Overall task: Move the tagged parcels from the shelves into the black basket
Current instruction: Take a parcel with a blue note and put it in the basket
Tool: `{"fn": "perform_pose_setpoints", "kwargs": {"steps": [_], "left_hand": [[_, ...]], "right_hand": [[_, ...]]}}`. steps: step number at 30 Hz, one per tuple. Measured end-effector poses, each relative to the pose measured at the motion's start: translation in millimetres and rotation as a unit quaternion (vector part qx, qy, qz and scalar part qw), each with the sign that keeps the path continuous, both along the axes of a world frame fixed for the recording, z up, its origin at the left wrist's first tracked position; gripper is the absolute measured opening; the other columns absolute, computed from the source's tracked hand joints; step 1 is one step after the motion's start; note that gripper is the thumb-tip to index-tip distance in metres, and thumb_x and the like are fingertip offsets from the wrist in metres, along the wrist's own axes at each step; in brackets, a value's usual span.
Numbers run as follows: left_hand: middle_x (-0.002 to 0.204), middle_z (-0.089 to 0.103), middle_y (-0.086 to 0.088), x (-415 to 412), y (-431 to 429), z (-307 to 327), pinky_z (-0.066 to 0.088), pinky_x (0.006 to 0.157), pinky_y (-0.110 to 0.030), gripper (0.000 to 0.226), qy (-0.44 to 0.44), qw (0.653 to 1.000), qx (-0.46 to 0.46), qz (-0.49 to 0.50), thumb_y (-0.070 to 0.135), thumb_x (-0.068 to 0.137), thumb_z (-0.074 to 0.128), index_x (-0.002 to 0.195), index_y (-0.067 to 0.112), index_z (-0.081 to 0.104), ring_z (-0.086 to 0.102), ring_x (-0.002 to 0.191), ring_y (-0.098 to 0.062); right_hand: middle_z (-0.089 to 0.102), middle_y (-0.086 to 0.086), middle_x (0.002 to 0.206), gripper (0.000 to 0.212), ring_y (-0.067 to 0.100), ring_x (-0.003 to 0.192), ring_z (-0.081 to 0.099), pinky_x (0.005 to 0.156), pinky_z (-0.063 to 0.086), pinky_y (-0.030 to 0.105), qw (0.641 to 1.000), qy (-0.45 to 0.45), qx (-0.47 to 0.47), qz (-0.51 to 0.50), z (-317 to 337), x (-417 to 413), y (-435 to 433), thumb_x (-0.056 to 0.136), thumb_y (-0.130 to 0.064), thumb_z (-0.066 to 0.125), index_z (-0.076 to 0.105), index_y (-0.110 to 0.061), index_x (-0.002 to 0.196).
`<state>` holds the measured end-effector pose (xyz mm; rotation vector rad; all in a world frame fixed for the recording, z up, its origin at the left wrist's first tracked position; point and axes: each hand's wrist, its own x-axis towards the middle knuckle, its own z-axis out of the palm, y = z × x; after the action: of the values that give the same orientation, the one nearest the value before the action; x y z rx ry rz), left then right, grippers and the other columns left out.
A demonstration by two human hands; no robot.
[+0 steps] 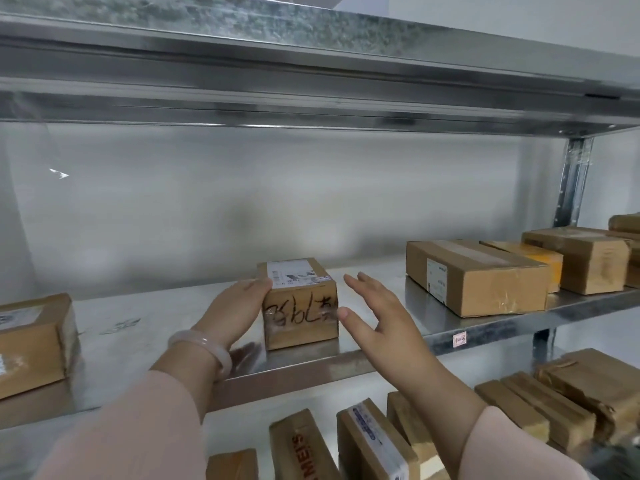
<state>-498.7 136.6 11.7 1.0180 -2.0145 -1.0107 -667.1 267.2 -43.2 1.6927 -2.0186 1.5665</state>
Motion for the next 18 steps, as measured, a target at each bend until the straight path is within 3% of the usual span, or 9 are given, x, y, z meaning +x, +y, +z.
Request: {"fn": "perform_pose_setpoints", "kwargs": {"steps": [4,5,7,10,12,15,16,18], "left_hand": [[0.124,0.060,-0.004,-13.1,8.5,5.4,0.040,0.096,-0.036,0.023,-0.017,0.999,-0.030,0.039,0.039,0.101,0.042,0.097,0.029,0.062,0.052,0.109,-0.024],[0.134,0.056,-0.004,-17.7,10.8,6.5,0.038,0.100,-0.035,0.021,-0.014,0.997,-0.054,0.059,0.039,0.100,0.045,0.108,0.030,0.062,0.050,0.117,-0.024],[0.150,0.043,-0.003,-30.4,18.6,6.3,0.028,0.113,-0.037,0.045,0.009,0.984,-0.148,0.103,0.037,0.097,0.052,0.140,0.023,0.049,0.038,0.137,-0.023],[0.144,0.049,-0.001,-64.6,49.0,7.7,0.030,0.114,-0.038,0.052,0.074,0.940,-0.305,0.132,0.040,0.092,0.056,0.142,0.023,0.049,0.041,0.134,-0.021],[0.139,0.053,0.004,-99.8,71.7,7.8,0.035,0.111,-0.037,0.058,0.078,0.927,-0.356,0.088,0.053,0.085,0.050,0.137,0.028,0.052,0.044,0.130,-0.017],[0.134,0.048,0.013,-161.7,100.9,-1.4,0.027,0.108,-0.020,0.054,0.074,0.922,-0.379,0.022,0.050,0.088,0.057,0.138,0.031,0.051,0.037,0.127,-0.001],[0.133,0.045,0.015,-181.4,111.1,-6.2,0.026,0.108,-0.018,0.051,0.076,0.929,-0.363,0.005,0.044,0.090,0.062,0.138,0.033,0.049,0.035,0.125,0.002],[0.133,0.043,0.017,-216.8,127.3,-18.6,0.033,0.111,-0.028,0.051,0.084,0.942,-0.323,-0.024,0.037,0.090,0.064,0.138,0.035,0.048,0.036,0.127,0.001]], "right_hand": [[0.026,-0.023,0.152,0.049,-0.008,0.137,0.015,0.107,0.019,0.020,1.000,0.018,-0.010,-0.019,4.7,-35.0,17.1,0.091,-0.049,0.052,0.042,-0.045,0.138],[0.026,-0.021,0.152,0.048,-0.005,0.139,0.016,0.107,0.019,0.020,0.999,0.021,-0.019,-0.031,7.0,-46.8,21.5,0.091,-0.049,0.053,0.042,-0.045,0.138],[0.029,-0.017,0.152,0.048,0.000,0.140,0.020,0.110,0.022,0.024,0.997,0.023,-0.044,-0.051,12.0,-71.6,29.2,0.090,-0.048,0.054,0.044,-0.043,0.137],[0.032,-0.013,0.151,0.048,0.004,0.141,0.022,0.115,0.026,0.035,0.995,0.036,-0.077,-0.058,18.6,-107.8,43.1,0.091,-0.048,0.053,0.045,-0.040,0.138],[0.033,-0.012,0.151,0.048,0.005,0.141,0.022,0.116,0.026,0.036,0.993,0.052,-0.086,-0.061,23.1,-132.8,56.2,0.091,-0.046,0.053,0.045,-0.038,0.138],[0.034,-0.011,0.150,0.046,0.008,0.141,0.023,0.116,0.023,0.035,0.990,0.062,-0.100,-0.081,26.2,-175.1,78.2,0.092,-0.042,0.055,0.047,-0.036,0.137],[0.035,-0.010,0.150,0.047,0.009,0.140,0.025,0.116,0.023,0.035,0.988,0.065,-0.099,-0.095,25.4,-190.3,85.3,0.092,-0.042,0.055,0.047,-0.036,0.137],[0.038,-0.007,0.149,0.049,0.012,0.139,0.028,0.115,0.024,0.034,0.986,0.066,-0.092,-0.120,22.1,-218.7,98.1,0.091,-0.043,0.055,0.046,-0.034,0.138]]}}
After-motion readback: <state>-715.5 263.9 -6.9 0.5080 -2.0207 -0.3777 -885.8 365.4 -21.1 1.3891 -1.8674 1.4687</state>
